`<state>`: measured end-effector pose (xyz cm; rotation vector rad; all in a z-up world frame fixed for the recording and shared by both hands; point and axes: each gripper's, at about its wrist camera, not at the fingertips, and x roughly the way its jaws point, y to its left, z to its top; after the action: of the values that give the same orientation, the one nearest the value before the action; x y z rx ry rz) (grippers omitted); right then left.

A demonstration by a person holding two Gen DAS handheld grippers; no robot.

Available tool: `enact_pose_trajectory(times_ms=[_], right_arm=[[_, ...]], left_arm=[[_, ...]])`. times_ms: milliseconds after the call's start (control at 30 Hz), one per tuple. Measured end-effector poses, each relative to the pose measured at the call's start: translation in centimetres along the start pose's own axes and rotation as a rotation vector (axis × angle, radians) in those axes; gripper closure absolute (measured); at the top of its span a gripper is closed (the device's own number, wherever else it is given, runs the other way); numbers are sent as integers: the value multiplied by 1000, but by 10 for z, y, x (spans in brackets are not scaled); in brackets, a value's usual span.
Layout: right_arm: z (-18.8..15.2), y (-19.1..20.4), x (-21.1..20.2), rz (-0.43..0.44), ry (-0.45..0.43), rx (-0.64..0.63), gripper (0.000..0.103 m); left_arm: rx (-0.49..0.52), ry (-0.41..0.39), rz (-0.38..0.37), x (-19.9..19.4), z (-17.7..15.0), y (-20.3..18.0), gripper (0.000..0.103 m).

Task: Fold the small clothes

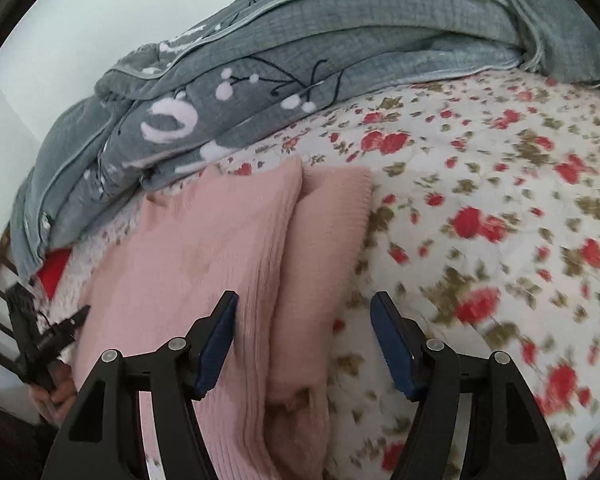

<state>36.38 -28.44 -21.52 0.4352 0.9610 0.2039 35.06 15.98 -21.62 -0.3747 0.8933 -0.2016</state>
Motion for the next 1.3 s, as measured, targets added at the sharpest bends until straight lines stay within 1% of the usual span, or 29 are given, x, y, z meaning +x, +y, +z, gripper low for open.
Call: enact_pose_trajectory(times_ms=[33, 67, 100, 133, 167, 200, 267, 400, 500, 600, 700, 767, 833, 900, 967, 1000, 1033, 1067, 1100, 1133, 1167, 1233, 1300], right_arm=[[2, 1, 8, 25, 20, -4, 50], [3, 3, 14, 40, 36, -21, 61], [4, 5, 16, 43, 39, -27, 64], [4, 6, 16, 47, 36, -25, 72], [3, 6, 14, 59, 33, -15, 78], [3, 6, 11, 61, 28, -10, 80], [-1, 9, -6, 66, 4, 9, 82], [-17, 20, -43, 89, -49, 2, 83], [-40, 26, -73, 85, -53, -19, 83], [-68, 28, -105, 82, -44, -51, 83], [-102, 31, -133, 80, -22, -110, 83], [-129, 29, -150, 97, -21, -145, 82], [-144, 26, -150, 86, -28, -159, 81], [-148, 18, -141, 70, -33, -130, 79], [-143, 7, -122, 34, -25, -75, 73], [-142, 3, -117, 29, -26, -49, 72], [-141, -1, -110, 25, -31, 13, 71], [-142, 0, -109, 11, -41, 31, 69], [-142, 5, -110, -18, -51, 21, 69], [-142, 14, -115, -77, -69, -14, 65], [-145, 25, -122, -164, -98, -57, 61], [-150, 42, -136, -281, -155, -109, 58], [-159, 61, -151, -348, -211, -157, 53]], left_arm=[[-12, -6, -2, -1, 1, 2, 53], [-23, -5, -22, -1, 2, 3, 62], [-54, 19, -76, 2, 3, 7, 73], [-88, 27, -99, 4, 3, 10, 74], [-120, 20, -120, 3, 3, 14, 79], [-125, 18, -128, 1, 3, 13, 81], [-129, 22, -118, -5, 3, 9, 82], [-161, 29, -153, -36, -8, -4, 82], [-145, 42, -163, -64, -30, -14, 82], [-126, 60, -159, -90, -64, -19, 82], [-131, 60, -183, -116, -105, -13, 81], [-128, 53, -187, -128, -131, -6, 80], [-138, 48, -173, -130, -144, 1, 76], [-153, 47, -153, -126, -144, 6, 66], [-153, 53, -158, -121, -141, 8, 64], [-144, 50, -158, -118, -138, 7, 61], [-130, 51, -150, -114, -135, 5, 60], [-122, 54, -143, -110, -133, 2, 58], [-115, 55, -135, -107, -132, 1, 57], [-105, 57, -124, -104, -131, -1, 56], [-94, 55, -118, -102, -130, -4, 56], [-65, 55, -104, -102, -130, -8, 55], [-37, 54, -84, -102, -130, -12, 55]])
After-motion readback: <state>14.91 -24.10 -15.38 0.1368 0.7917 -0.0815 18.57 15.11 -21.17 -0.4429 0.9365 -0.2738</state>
